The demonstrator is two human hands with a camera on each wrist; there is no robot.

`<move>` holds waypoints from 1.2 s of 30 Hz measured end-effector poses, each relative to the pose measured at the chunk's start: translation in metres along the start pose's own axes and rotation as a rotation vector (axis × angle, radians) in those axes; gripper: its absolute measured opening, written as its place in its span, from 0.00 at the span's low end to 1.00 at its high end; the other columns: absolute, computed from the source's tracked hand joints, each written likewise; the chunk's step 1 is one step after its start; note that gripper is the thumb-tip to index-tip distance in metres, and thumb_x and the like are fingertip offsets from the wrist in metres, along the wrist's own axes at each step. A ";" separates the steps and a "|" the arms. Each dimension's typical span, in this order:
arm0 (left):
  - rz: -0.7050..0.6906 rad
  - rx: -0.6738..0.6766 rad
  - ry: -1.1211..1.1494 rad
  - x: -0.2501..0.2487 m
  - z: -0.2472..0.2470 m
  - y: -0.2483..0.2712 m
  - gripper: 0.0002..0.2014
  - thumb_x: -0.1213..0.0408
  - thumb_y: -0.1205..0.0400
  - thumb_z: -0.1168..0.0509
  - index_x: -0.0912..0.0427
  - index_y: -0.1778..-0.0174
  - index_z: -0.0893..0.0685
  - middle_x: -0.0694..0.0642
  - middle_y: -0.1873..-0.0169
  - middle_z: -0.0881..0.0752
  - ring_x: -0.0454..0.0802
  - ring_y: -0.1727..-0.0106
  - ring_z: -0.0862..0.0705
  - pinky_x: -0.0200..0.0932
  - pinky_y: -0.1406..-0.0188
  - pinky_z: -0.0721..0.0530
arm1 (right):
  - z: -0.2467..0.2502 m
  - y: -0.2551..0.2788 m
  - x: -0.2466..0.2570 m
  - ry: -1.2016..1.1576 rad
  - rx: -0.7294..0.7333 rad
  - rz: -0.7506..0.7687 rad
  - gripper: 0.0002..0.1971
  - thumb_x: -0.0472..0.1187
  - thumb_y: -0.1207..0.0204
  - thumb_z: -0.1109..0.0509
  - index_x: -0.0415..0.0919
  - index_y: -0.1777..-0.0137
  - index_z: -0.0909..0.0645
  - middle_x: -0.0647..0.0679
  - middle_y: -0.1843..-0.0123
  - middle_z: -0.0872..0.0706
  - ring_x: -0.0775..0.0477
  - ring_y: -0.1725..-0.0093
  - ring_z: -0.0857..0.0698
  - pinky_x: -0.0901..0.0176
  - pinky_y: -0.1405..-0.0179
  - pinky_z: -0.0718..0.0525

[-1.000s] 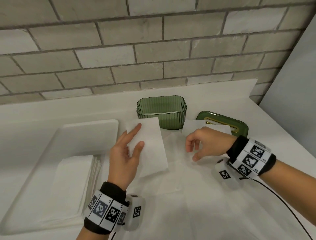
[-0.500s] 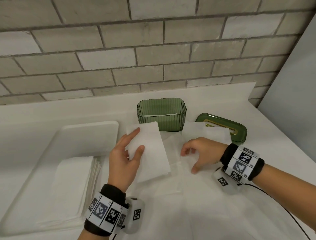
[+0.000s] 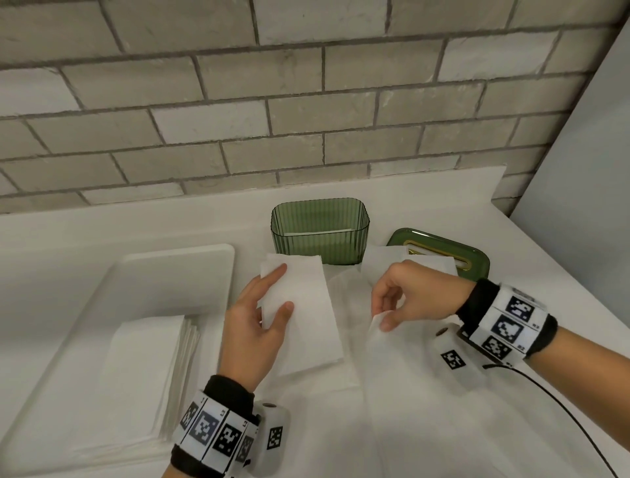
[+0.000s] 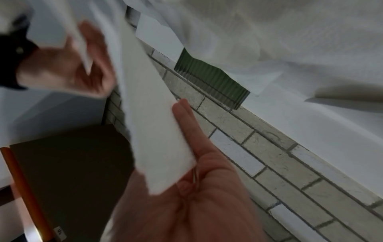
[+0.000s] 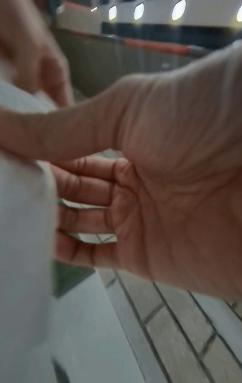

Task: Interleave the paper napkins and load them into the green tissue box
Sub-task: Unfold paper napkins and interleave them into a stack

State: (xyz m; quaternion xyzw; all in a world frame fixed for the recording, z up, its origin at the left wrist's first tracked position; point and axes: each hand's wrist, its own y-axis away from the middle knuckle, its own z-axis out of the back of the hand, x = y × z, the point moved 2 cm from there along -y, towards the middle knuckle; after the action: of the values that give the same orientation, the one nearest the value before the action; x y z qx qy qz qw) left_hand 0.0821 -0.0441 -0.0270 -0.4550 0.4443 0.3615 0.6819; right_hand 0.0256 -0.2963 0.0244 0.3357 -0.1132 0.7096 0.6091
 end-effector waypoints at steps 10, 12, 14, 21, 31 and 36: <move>0.108 0.246 0.394 -0.045 -0.037 0.000 0.21 0.45 0.18 0.41 0.51 0.39 0.10 0.58 0.42 0.09 0.55 0.40 0.11 0.47 0.43 0.14 | 0.034 -0.018 0.060 -0.348 -0.259 0.248 0.16 0.31 0.39 0.15 0.35 0.52 0.13 0.38 0.63 0.09 0.53 0.67 0.15 0.63 0.58 0.19; 0.097 0.251 0.393 -0.047 -0.034 0.001 0.14 0.59 0.16 0.34 0.57 0.38 0.11 0.59 0.41 0.10 0.56 0.39 0.11 0.47 0.42 0.13 | 0.034 -0.020 0.063 -0.347 -0.271 0.257 0.17 0.32 0.40 0.14 0.35 0.52 0.14 0.38 0.64 0.09 0.54 0.67 0.16 0.63 0.59 0.19; 0.120 0.265 0.388 -0.045 -0.033 0.003 0.15 0.68 0.19 0.30 0.61 0.36 0.13 0.62 0.40 0.11 0.61 0.39 0.11 0.51 0.42 0.12 | 0.033 -0.022 0.065 -0.347 -0.282 0.257 0.18 0.31 0.41 0.14 0.35 0.51 0.15 0.39 0.64 0.09 0.56 0.68 0.17 0.64 0.60 0.18; 0.134 0.223 0.317 -0.039 -0.027 0.009 0.19 0.71 0.26 0.25 0.57 0.38 0.12 0.57 0.42 0.09 0.56 0.41 0.10 0.50 0.45 0.10 | 0.029 -0.033 0.068 -0.348 -0.282 0.257 0.21 0.33 0.43 0.12 0.38 0.52 0.17 0.44 0.66 0.10 0.55 0.70 0.17 0.62 0.62 0.16; 0.106 -0.192 0.123 -0.019 0.030 0.005 0.26 0.75 0.25 0.24 0.55 0.32 0.20 0.49 0.39 0.13 0.43 0.40 0.13 0.44 0.41 0.13 | 0.017 -0.051 -0.007 0.091 -0.146 -0.093 0.17 0.44 0.38 0.15 0.48 0.50 0.13 0.51 0.50 0.12 0.58 0.59 0.17 0.71 0.62 0.23; 0.057 -0.206 0.057 -0.018 0.039 0.007 0.34 0.74 0.25 0.23 0.43 0.28 0.27 0.45 0.36 0.17 0.39 0.39 0.15 0.40 0.42 0.14 | -0.010 -0.057 -0.023 0.128 -0.102 -0.177 0.39 0.47 0.39 0.14 0.50 0.27 0.26 0.50 0.34 0.26 0.49 0.37 0.25 0.58 0.39 0.24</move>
State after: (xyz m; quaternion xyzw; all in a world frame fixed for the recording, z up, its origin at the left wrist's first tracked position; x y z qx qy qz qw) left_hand 0.0806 -0.0069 -0.0053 -0.5198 0.4367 0.4115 0.6081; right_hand 0.0764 -0.2958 -0.0112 0.2668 -0.0801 0.6662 0.6918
